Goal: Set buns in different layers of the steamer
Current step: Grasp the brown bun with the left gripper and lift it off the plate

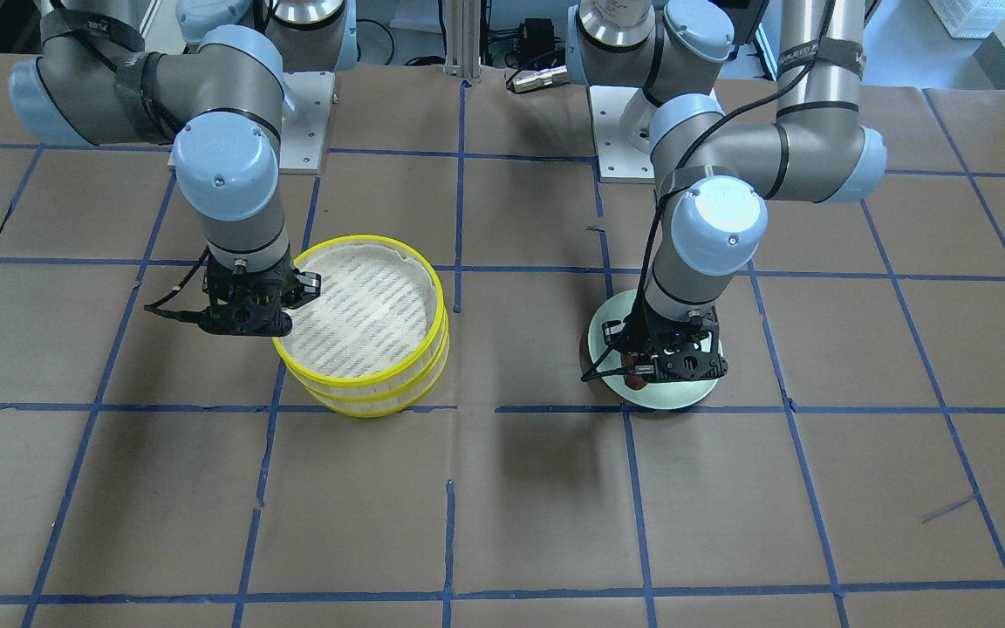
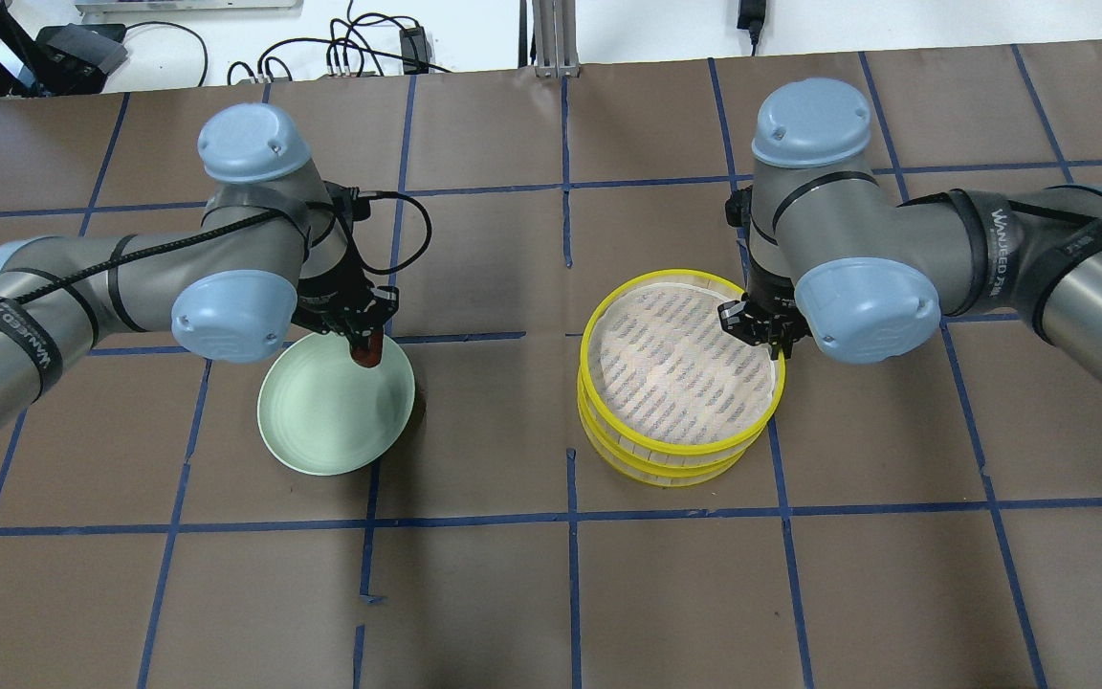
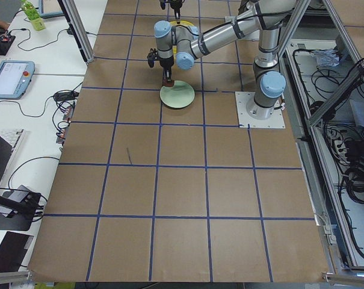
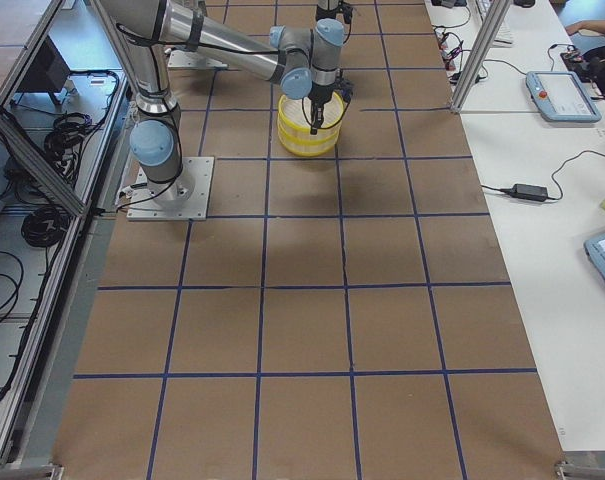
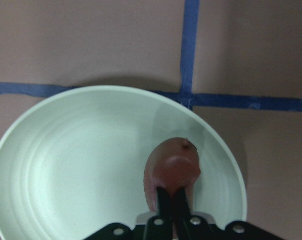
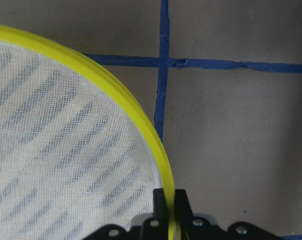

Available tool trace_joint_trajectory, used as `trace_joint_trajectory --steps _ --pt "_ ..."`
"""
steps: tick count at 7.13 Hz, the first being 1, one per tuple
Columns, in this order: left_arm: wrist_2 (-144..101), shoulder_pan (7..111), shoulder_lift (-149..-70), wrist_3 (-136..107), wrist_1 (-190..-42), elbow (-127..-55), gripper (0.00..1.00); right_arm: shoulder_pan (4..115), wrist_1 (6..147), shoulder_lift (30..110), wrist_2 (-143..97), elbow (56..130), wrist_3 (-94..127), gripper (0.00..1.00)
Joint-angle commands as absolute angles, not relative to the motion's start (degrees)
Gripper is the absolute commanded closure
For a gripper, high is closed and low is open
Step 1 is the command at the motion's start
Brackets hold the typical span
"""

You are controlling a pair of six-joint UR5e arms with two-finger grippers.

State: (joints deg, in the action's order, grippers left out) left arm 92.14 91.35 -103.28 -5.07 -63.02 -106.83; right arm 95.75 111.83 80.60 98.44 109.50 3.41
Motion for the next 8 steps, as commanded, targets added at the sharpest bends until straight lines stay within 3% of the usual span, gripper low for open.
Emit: trace_joint_trajectory --steps 1,4,5,6,7,8 --pt "89.06 94.46 -100.55 -12.08 -70.38 -100.31 0.99 97.20 112.06 80.68 98.61 109.69 3.60 0.91" --pt "85.71 98.17 -100.72 -21.25 -69.87 -98.09 0.99 97.21 112.06 80.42 98.53 109.77 3.43 0.88" --pt "81.69 98.35 -100.72 -23.97 -69.61 -98.09 0.99 97.21 112.15 80.42 98.70 109.78 3.43 0.77" --pt "81.48 98.52 -100.72 -24.86 -69.17 -97.82 0.99 97.21 112.32 80.42 98.61 109.69 3.60 0.10" --pt "80.95 98.61 -100.72 -25.22 -69.17 -97.82 0.99 96.68 111.80 80.42 98.79 109.25 2.56 0.00" --pt "80.51 98.96 -100.72 -25.57 -69.08 -97.82 0.99 95.81 111.36 81.03 98.35 108.12 2.11 0.00"
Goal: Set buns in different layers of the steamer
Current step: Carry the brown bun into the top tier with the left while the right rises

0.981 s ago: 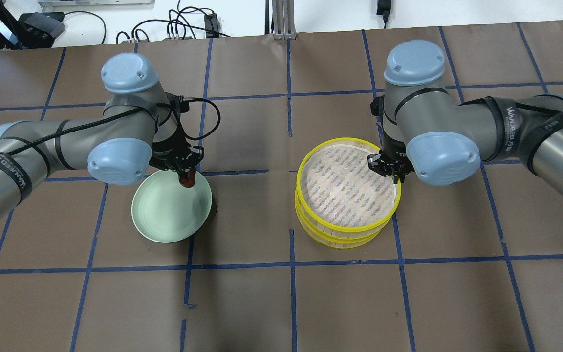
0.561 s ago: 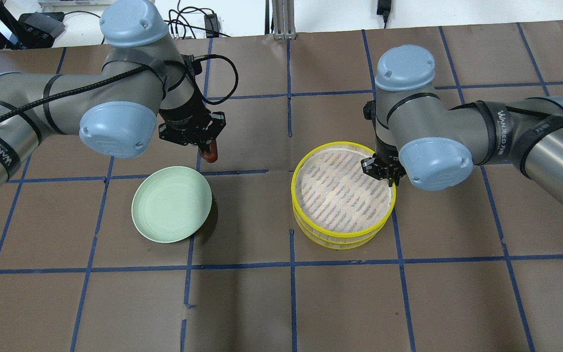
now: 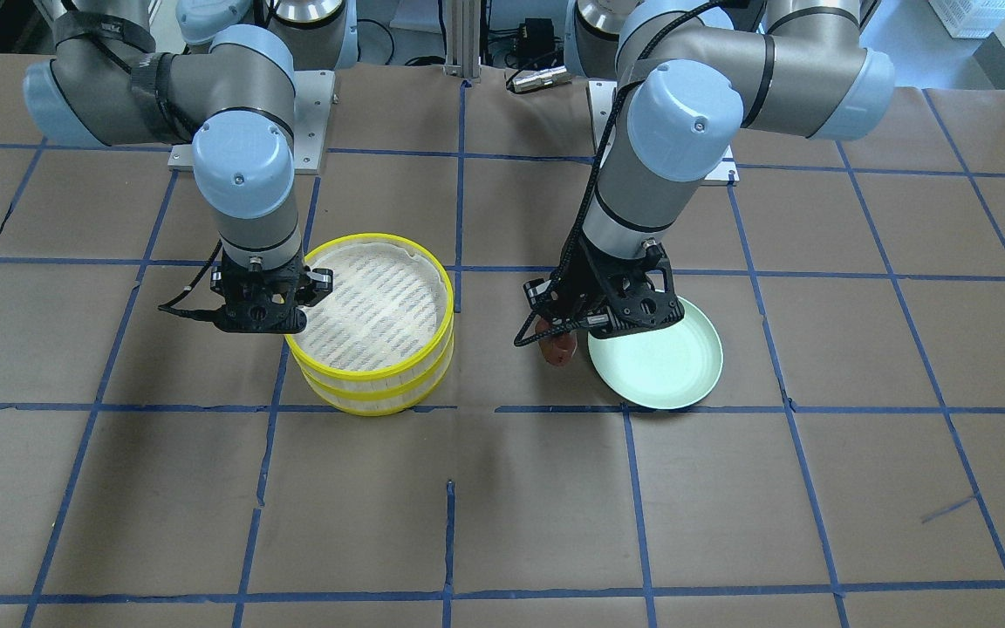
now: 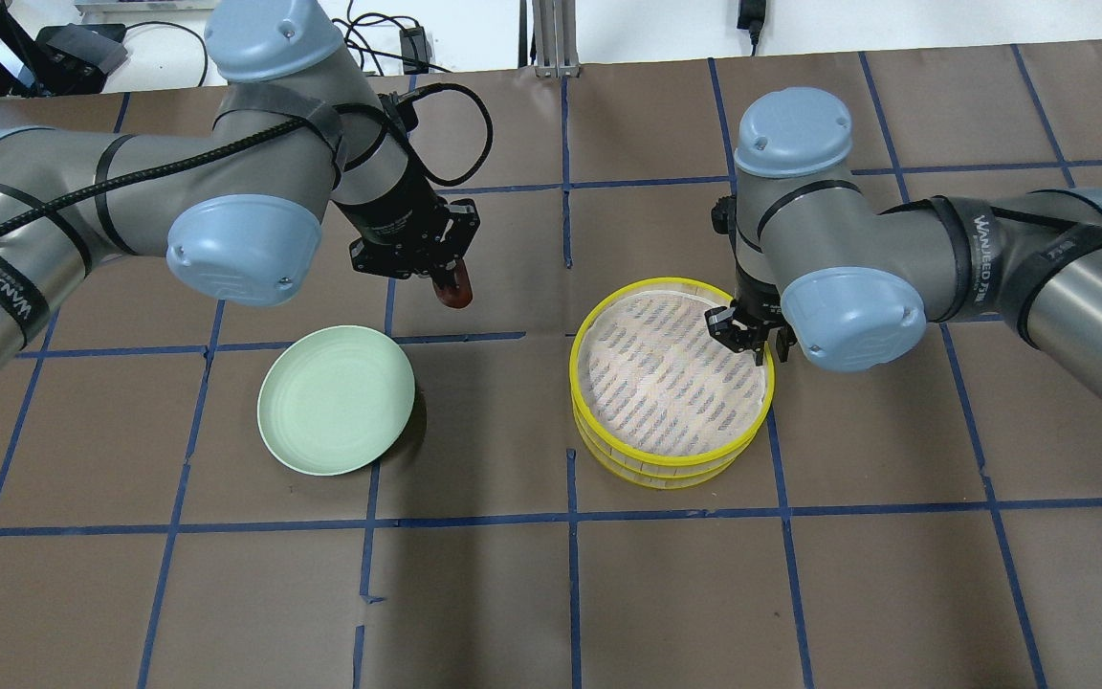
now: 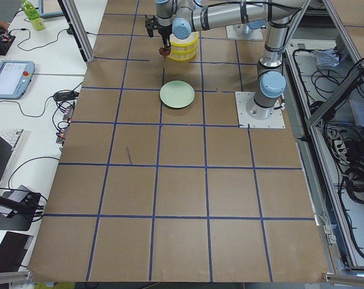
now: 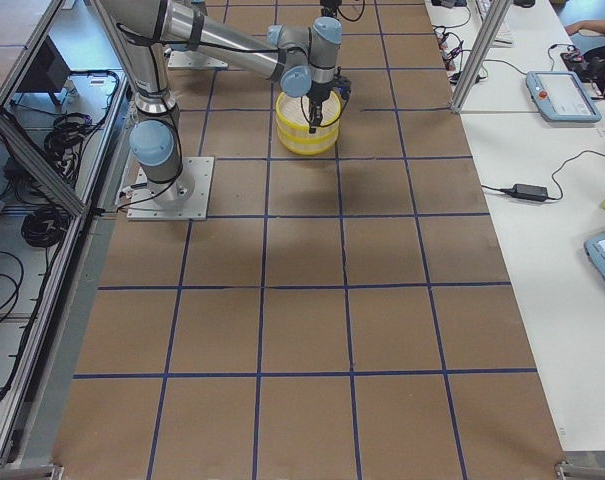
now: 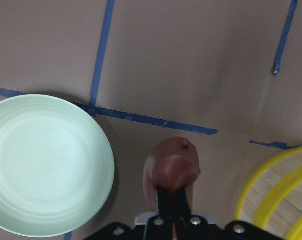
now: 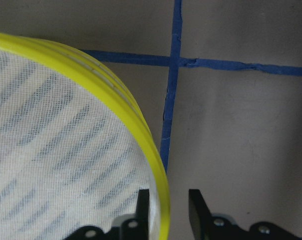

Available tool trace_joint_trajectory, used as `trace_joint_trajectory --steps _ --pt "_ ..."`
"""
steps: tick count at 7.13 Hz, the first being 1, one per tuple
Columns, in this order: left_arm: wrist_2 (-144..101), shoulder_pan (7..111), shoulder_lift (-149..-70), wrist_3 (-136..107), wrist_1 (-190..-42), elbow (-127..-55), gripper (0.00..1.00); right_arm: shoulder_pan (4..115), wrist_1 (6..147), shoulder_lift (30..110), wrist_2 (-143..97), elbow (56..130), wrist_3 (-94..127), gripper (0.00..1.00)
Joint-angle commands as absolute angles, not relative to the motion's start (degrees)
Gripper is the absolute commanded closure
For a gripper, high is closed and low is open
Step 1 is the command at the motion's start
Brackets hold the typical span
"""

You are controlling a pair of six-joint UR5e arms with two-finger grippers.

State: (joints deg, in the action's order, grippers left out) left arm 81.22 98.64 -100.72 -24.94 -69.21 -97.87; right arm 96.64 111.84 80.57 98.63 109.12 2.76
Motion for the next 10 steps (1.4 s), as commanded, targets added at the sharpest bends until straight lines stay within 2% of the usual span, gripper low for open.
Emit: trace_joint_trajectory --steps 1,3,4,5,7,8,9,10 --pt "79.03 100.36 -100.81 -27.75 -67.86 -97.82 0.99 94.06 108.23 81.99 97.57 104.63 1.85 0.00" --pt "78.75 104.65 -101.51 -35.56 -65.04 -97.82 0.99 90.19 91.06 85.59 95.63 92.36 0.45 0.00" --pt "78.66 107.90 -101.69 -41.08 -63.82 -97.82 0.99 89.74 82.61 85.87 91.97 83.32 0.87 0.00" --pt "78.75 112.11 -102.82 -46.61 -63.03 -97.74 0.99 90.43 81.22 86.13 92.02 80.10 2.79 0.00" --pt "77.52 116.44 -107.38 -55.51 -54.52 -97.56 0.99 90.79 83.41 86.92 91.50 80.68 5.71 0.00" --pt "77.52 116.54 -108.62 -55.20 -54.06 -97.30 0.62 90.36 83.50 86.92 91.58 80.68 5.19 0.00" --pt "77.61 116.63 -108.37 -55.37 -53.97 -97.21 0.03 90.44 83.84 87.27 91.58 80.86 5.01 0.00" --pt "78.30 116.63 -107.59 -54.76 -54.23 -97.29 0.04 90.61 85.59 87.36 91.41 81.29 5.18 0.00"
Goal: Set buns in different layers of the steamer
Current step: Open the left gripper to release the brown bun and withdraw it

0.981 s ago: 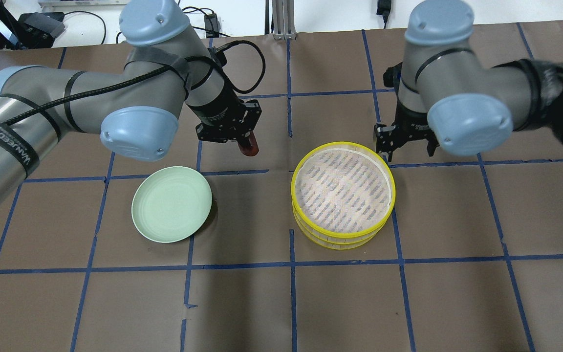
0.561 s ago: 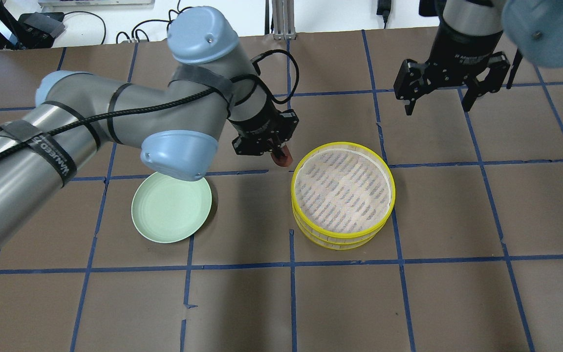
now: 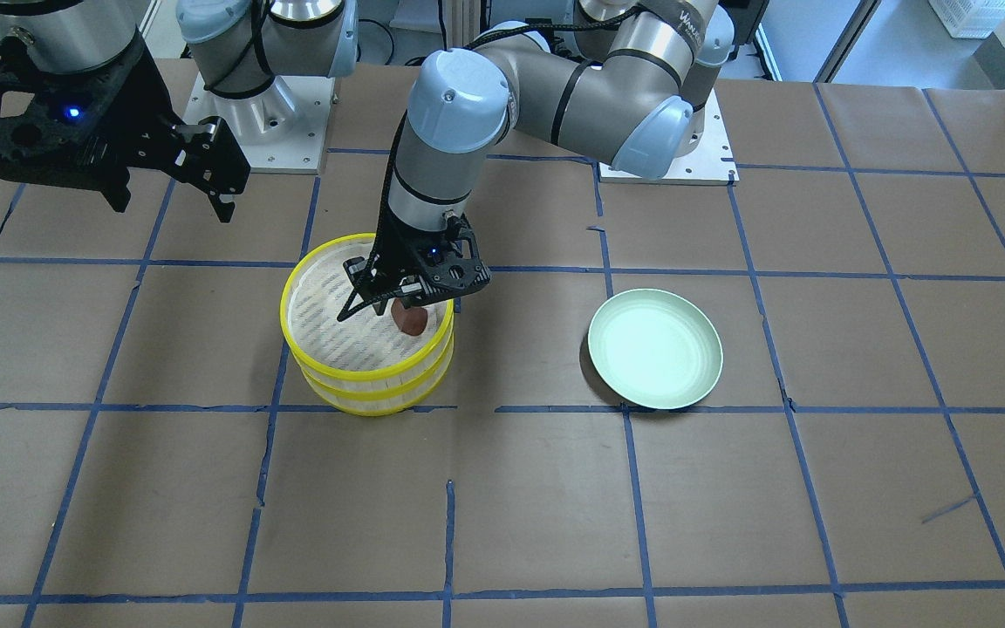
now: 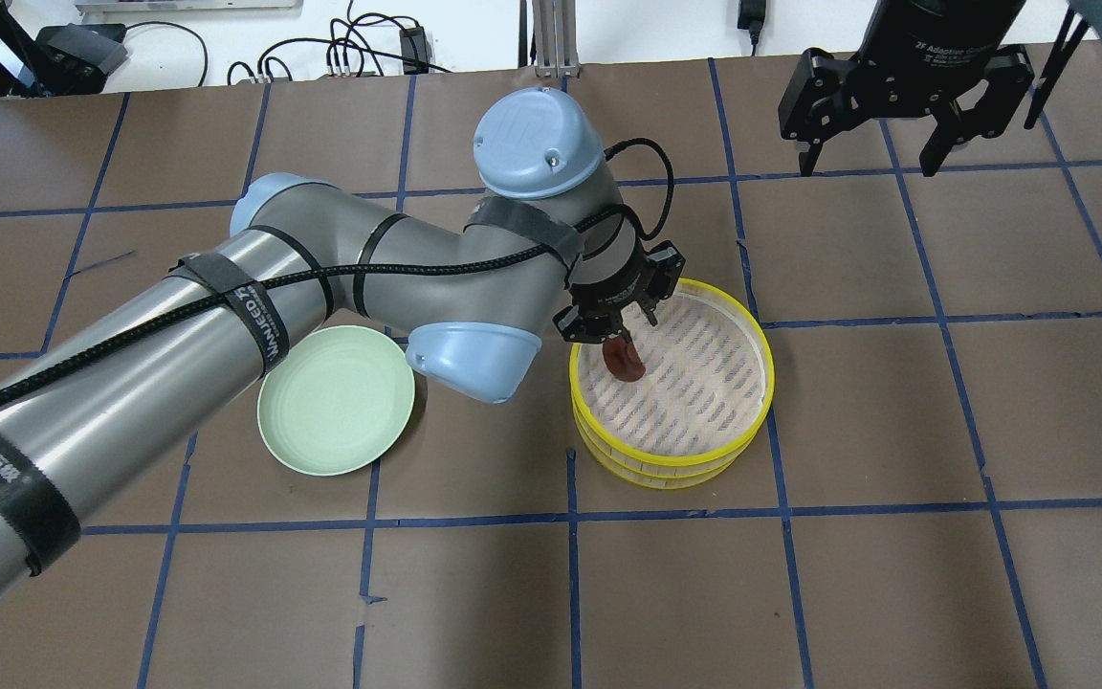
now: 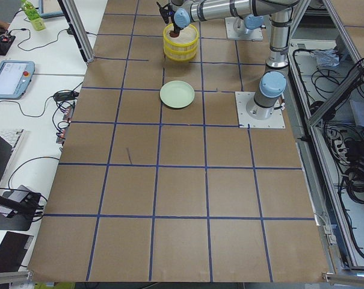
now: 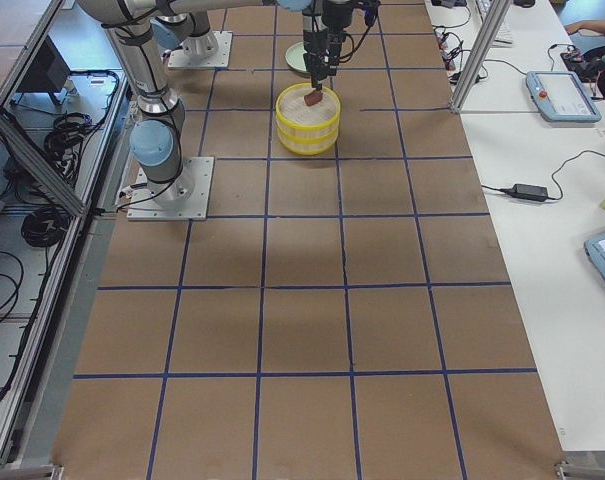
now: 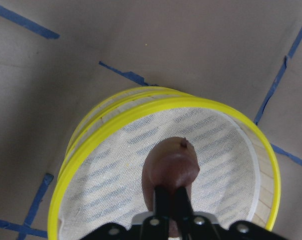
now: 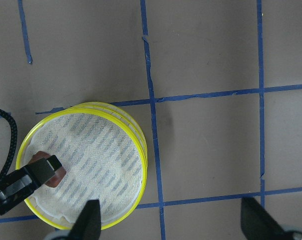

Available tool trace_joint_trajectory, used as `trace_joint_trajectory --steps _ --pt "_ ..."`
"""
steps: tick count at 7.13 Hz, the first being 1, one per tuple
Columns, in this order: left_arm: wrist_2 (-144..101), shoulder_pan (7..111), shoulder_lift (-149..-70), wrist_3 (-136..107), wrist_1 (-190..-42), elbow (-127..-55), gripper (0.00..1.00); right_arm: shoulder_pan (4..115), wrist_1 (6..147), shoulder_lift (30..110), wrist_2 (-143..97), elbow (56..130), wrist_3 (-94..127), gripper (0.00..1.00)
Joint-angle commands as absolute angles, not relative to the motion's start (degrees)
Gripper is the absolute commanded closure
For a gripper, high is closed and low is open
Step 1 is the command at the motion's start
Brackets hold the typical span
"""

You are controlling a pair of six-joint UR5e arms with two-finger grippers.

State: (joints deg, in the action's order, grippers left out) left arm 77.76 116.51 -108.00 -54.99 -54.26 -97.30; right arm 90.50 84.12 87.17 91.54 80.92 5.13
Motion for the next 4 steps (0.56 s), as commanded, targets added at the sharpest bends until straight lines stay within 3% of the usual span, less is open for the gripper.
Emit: trace_joint_trajectory --steps 1,4 --pt "79.88 116.28 -106.53 -52.67 -54.84 -97.12 0.03 90.62 86.74 87.36 91.41 82.08 5.36 0.00" --pt "80.51 101.31 -99.36 -24.02 -68.21 -96.94 0.00 90.70 86.84 87.98 91.41 82.79 5.54 0.00"
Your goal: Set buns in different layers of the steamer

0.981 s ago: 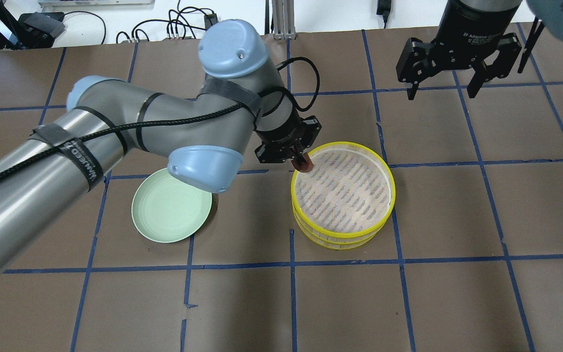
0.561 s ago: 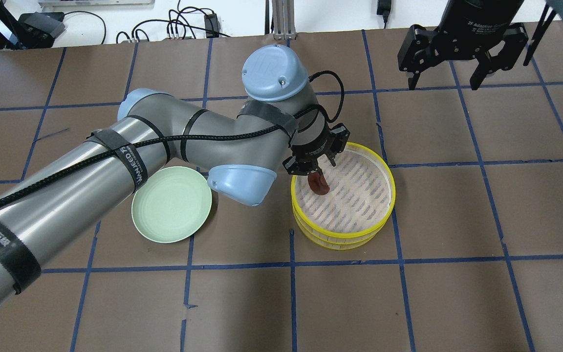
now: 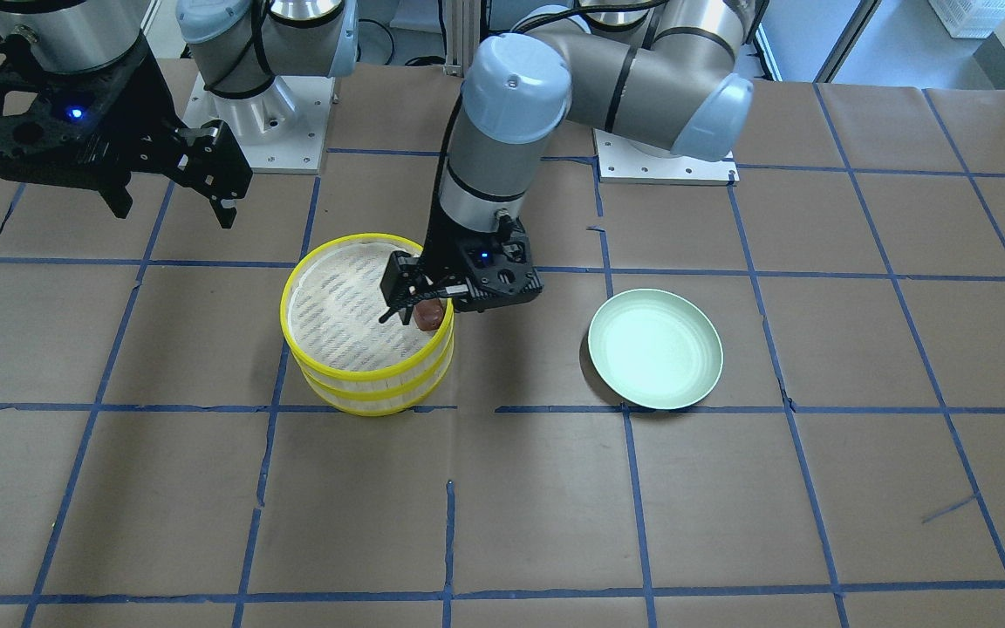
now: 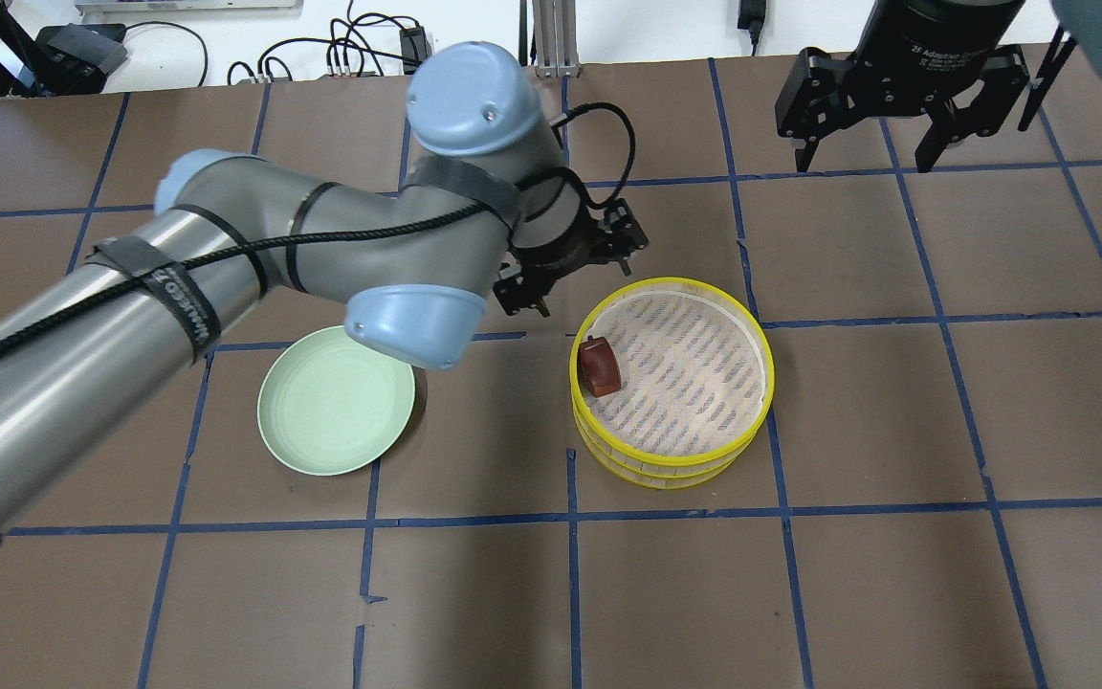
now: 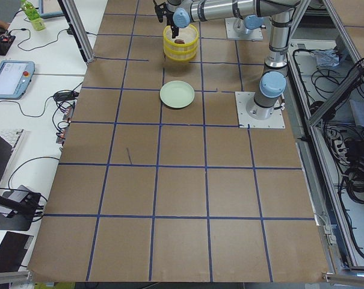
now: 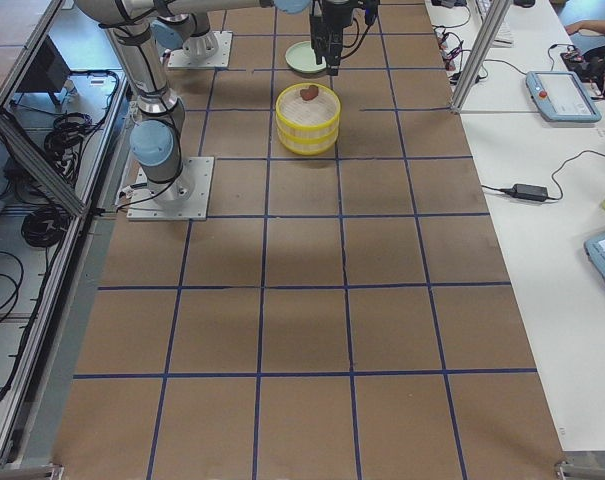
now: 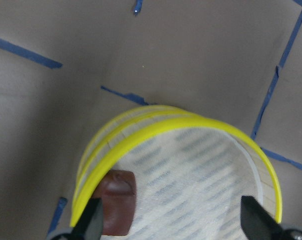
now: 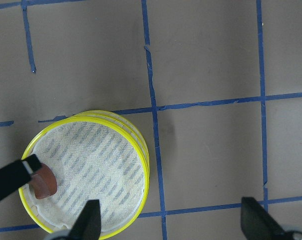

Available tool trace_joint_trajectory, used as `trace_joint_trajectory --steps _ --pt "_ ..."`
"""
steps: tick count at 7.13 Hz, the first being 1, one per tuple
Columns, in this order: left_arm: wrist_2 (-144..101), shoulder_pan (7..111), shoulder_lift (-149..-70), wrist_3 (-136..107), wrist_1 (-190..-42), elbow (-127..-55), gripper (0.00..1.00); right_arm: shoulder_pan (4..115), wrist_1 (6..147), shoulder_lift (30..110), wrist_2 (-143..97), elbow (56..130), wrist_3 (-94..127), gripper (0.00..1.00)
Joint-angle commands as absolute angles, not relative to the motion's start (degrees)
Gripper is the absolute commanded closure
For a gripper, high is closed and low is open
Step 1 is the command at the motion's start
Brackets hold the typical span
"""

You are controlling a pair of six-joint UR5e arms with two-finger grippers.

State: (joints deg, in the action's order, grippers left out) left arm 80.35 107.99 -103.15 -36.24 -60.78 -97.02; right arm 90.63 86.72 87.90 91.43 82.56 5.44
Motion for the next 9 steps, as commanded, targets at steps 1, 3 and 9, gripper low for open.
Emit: trace_joint_trajectory --steps 1,3,9 --pt "80.59 95.07 -93.57 -13.03 -77.69 -95.99 0.00 90.70 86.75 87.98 91.41 82.79 5.45 0.00" --pt "88.18 89.05 -87.04 -2.07 -92.04 -93.09 0.00 90.62 86.75 88.07 91.32 82.88 5.45 0.00" --pt "90.17 87.19 -83.59 -0.88 -98.79 -93.25 0.00 90.62 86.75 88.42 91.23 82.97 5.36 0.00"
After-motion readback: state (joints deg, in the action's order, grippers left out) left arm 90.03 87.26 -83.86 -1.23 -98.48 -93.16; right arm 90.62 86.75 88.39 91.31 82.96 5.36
